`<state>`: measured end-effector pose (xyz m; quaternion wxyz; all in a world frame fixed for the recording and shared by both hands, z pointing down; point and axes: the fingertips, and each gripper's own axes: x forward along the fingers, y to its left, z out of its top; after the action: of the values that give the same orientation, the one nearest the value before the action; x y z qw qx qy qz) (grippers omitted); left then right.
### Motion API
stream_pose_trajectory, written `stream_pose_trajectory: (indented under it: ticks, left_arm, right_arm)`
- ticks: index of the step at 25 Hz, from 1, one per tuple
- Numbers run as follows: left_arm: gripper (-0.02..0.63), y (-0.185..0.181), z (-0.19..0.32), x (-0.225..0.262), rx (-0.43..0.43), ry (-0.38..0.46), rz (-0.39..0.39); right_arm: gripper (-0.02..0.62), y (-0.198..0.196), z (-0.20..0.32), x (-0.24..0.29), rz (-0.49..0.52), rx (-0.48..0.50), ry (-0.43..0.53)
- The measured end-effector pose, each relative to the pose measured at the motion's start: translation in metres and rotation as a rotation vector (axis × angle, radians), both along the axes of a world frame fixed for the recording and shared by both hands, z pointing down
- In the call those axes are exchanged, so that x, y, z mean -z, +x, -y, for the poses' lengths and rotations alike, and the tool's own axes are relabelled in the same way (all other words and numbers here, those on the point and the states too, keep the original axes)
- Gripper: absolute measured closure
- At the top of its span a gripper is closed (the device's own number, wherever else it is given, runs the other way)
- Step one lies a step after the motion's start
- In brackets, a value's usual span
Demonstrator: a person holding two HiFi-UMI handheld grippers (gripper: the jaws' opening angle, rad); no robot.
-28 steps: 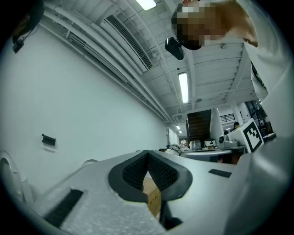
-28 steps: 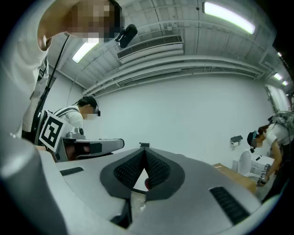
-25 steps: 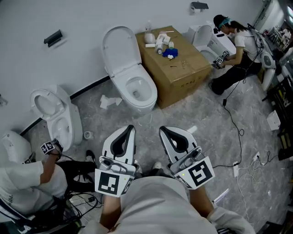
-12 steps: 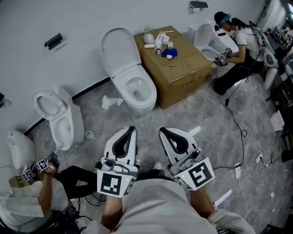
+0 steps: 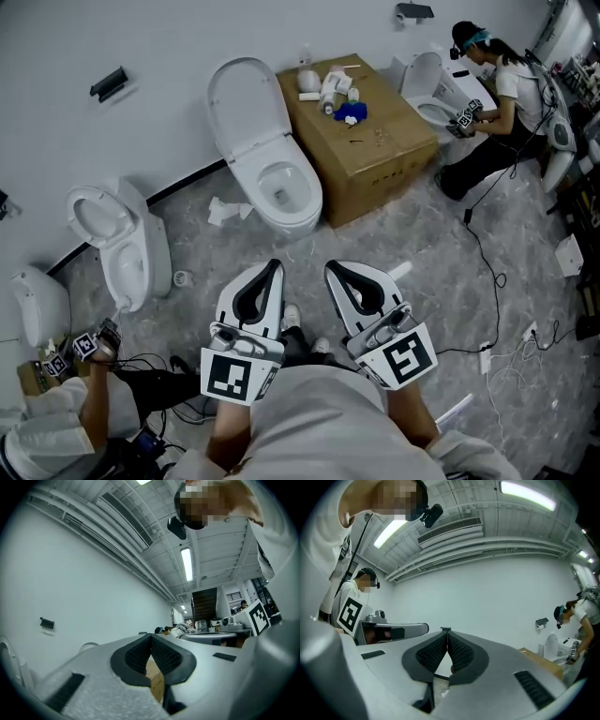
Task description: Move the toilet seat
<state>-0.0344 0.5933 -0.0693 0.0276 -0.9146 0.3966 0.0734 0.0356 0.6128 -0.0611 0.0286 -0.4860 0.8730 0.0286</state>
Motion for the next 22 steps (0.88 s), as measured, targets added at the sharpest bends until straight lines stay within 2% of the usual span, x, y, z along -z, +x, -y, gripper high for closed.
stream_pose_trajectory:
  ticks: [8, 18, 22]
  left_arm:
    - [0.597, 0.005, 0.058, -0.004, -0.021, 0.000, -0.003]
    - [0.597, -0.007, 0.126, -0.009, -0.058, -0.013, -0.006]
    - [0.597, -0.008, 0.147, -0.016, -0.078, -0.059, -0.005]
  right_arm:
    - [0.583, 0.004, 0.059, 0.000, -0.031, -0.021, -0.007]
    - [0.583, -0.017, 0.131, -0.004, -0.060, -0.035, -0.019]
    - [0.583, -0.020, 0.154, -0.010, -0.068, -0.053, -0.032]
